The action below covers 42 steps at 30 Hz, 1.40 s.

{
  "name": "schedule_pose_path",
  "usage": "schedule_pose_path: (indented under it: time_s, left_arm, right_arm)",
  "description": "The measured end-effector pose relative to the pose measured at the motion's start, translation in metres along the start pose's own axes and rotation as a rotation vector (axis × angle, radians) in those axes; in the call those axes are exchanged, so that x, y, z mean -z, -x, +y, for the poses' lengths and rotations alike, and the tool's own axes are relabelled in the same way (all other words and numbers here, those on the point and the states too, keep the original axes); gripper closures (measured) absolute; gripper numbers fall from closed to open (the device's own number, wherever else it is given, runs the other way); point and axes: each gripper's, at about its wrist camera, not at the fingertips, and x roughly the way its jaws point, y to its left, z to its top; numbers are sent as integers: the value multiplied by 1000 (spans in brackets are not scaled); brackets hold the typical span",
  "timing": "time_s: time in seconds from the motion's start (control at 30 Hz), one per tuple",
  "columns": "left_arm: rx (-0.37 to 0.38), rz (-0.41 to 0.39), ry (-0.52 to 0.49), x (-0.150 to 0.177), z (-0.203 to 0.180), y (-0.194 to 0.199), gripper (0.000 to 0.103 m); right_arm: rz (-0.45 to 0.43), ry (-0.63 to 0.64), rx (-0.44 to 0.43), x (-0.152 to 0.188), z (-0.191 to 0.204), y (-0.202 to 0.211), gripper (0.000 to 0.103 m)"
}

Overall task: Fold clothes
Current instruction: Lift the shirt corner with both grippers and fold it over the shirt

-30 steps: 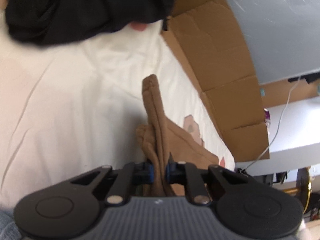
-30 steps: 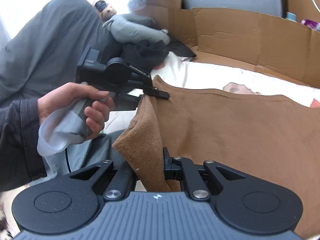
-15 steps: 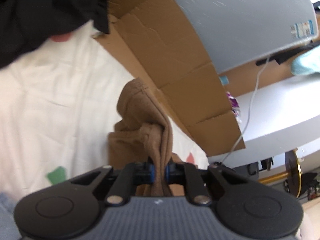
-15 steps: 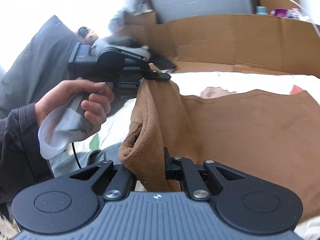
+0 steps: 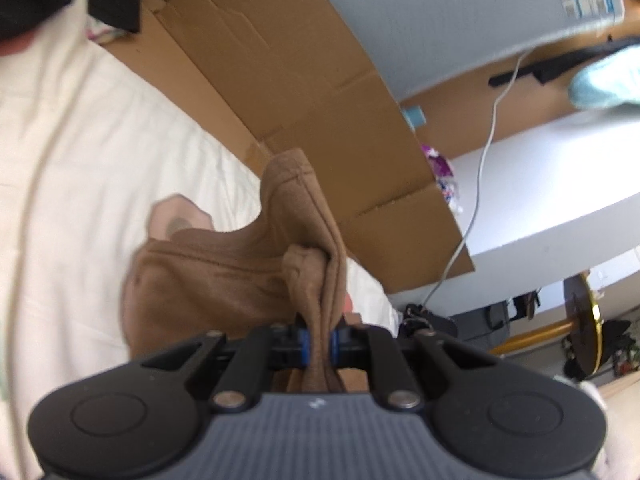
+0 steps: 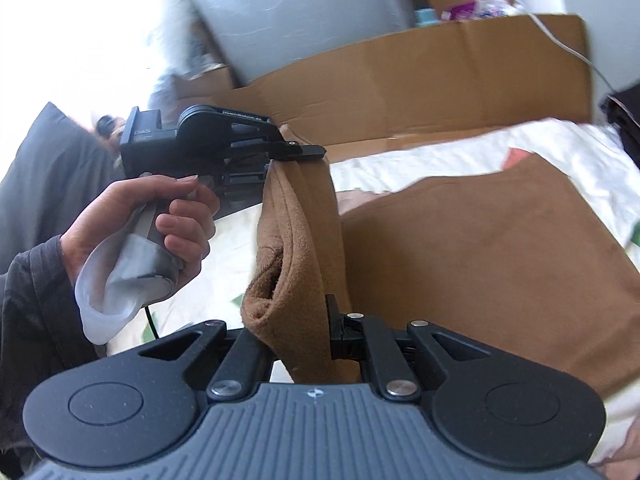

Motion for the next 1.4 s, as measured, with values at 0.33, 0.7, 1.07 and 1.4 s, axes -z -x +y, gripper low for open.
schedule_pose_path:
  time_s: [0.33, 0.7, 1.07, 1.4]
  left_arm:
    - [-76, 76, -58, 19, -26, -72, 93]
    - [-139, 113, -118, 32, -63, -119, 93]
    - [-226, 176, -214, 57, -110, -182, 92]
    - [-302, 209, -248, 84, -124, -231, 92]
  right_arm:
    - [-15, -134, 53, 7, -65, 0, 98]
    - [-56, -247, 80, 11, -103, 9, 98]
    - [-124, -437, 148, 21, -159, 14, 98]
    - [-177, -581, 198, 28, -202, 20, 98]
